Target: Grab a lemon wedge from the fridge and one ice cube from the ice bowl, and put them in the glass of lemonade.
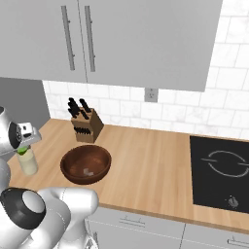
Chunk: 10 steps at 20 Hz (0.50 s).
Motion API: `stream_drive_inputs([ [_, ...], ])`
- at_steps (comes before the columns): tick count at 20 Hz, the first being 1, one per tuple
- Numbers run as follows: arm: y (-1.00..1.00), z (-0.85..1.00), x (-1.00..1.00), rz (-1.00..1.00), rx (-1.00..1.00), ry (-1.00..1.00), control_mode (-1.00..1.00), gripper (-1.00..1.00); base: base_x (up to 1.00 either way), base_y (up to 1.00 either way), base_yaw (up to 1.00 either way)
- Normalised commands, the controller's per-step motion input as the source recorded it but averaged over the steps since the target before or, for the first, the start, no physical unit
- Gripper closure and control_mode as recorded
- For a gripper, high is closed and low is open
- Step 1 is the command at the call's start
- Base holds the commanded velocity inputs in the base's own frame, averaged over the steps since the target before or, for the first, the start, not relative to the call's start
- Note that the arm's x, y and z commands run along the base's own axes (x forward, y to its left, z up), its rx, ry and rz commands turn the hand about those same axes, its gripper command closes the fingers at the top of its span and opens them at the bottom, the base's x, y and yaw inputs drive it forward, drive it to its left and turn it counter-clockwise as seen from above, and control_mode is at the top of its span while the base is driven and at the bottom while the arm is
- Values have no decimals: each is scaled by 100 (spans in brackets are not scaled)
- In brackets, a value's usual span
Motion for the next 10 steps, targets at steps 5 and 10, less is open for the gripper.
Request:
stream_drive_inputs([
  [5,0,0,0,0,0,0,-100,-100,0,0,0],
  [10,0,0,0,0,0,0,-100,-100,0,0,0],
])
